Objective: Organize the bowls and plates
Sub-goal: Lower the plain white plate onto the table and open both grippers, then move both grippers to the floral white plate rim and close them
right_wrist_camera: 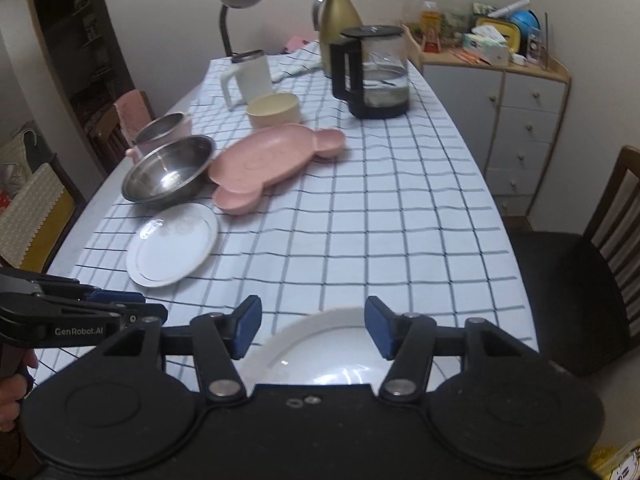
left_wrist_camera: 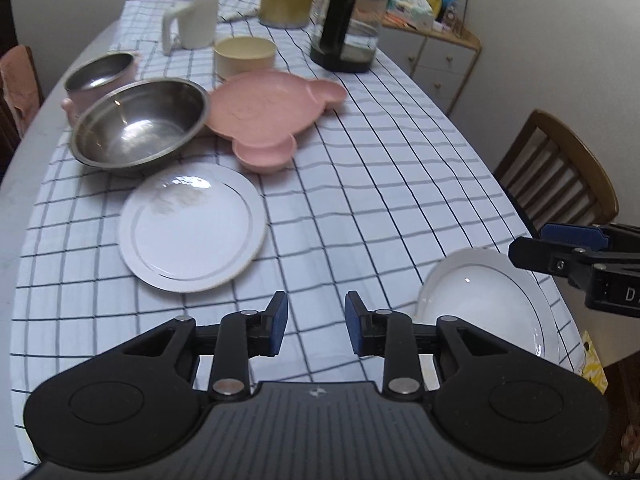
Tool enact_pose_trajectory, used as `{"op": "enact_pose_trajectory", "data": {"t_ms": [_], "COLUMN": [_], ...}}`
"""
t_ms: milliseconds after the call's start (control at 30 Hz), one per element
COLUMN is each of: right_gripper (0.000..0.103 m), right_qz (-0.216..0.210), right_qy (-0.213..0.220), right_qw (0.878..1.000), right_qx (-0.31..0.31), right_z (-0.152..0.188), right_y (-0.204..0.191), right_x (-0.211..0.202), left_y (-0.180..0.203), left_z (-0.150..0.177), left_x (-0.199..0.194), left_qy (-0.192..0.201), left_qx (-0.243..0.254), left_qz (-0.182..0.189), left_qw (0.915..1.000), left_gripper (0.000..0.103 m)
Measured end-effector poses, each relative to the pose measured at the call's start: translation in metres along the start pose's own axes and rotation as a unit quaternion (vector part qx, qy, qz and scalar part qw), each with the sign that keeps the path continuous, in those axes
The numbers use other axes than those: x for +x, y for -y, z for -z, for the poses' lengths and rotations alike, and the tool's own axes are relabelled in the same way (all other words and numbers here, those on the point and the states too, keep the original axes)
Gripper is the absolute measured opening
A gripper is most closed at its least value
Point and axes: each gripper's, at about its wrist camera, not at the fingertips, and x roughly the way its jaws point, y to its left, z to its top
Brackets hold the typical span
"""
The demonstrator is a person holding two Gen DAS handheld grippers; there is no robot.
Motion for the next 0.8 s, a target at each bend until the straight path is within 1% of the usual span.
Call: {"op": "enact_pose_trajectory", "data": {"t_ms": [33,67,100,167,267,333,400,467,533,600,667,800], "right_gripper": [0.062,0.064,0.065,0.068,0.072,0.075,0.081,0.083,0.088,0.099,0.102,0.103], "right_qz": [-0.003,-0.006,-0.010,-0.015,-0.025,-0.030,-0.034,-0.037,-0.040,-0.040,-0.041,-0.037], "right_qy": [0.004,0.008,0.012,0.017,0.021,0.022,0.025,0.027,0.026,0.029,0.036,0.024], "right_qw": [1.000,1.000,1.000,1.000,0.999,0.999,0.999,0.998,0.998,0.998,0.998,0.998], "right_qx": [-0.002,-0.005,-0.010,-0.019,-0.025,-0.029,-0.033,-0.039,-0.043,-0.043,-0.045,-0.038], "right_z": [-0.003,-0.005,-0.008,-0.013,-0.019,-0.023,-0.027,-0.031,-0.035,-0.038,-0.041,-0.048], "right_y": [-0.005,-0.012,-0.019,-0.031,-0.047,-0.057,-0.066,-0.075,-0.083,-0.090,-0.096,-0.102], "right_x": [0.000,0.000,0.001,0.002,0.006,0.010,0.014,0.020,0.026,0.034,0.042,0.067], "left_y": [-0.005,-0.010,-0.015,-0.024,-0.037,-0.047,-0.057,-0.067,-0.078,-0.089,-0.100,-0.121], "left_z": [-0.001,-0.001,-0.002,-0.004,-0.005,-0.006,-0.006,-0.007,-0.009,-0.011,-0.014,-0.021], "left_x": [-0.004,-0.009,-0.014,-0.022,-0.030,-0.034,-0.039,-0.041,-0.043,-0.043,-0.038,-0.021], "left_qy": [0.008,0.016,0.026,0.041,0.047,0.054,0.063,0.070,0.078,0.087,0.087,0.075], "left_qx": [-0.002,-0.005,-0.010,-0.015,-0.024,-0.029,-0.035,-0.041,-0.051,-0.061,-0.069,-0.085], "left_qz": [-0.002,-0.005,-0.009,-0.014,-0.023,-0.031,-0.038,-0.041,-0.049,-0.057,-0.065,-0.067], "left_qw": [1.0000,0.9998,0.9996,0.9990,0.9983,0.9976,0.9967,0.9959,0.9944,0.9926,0.9917,0.9913], "left_gripper": [0.039,0.052,0.061,0.063,0.064,0.067,0.070,0.072,0.077,0.080,0.082,0.082]}}
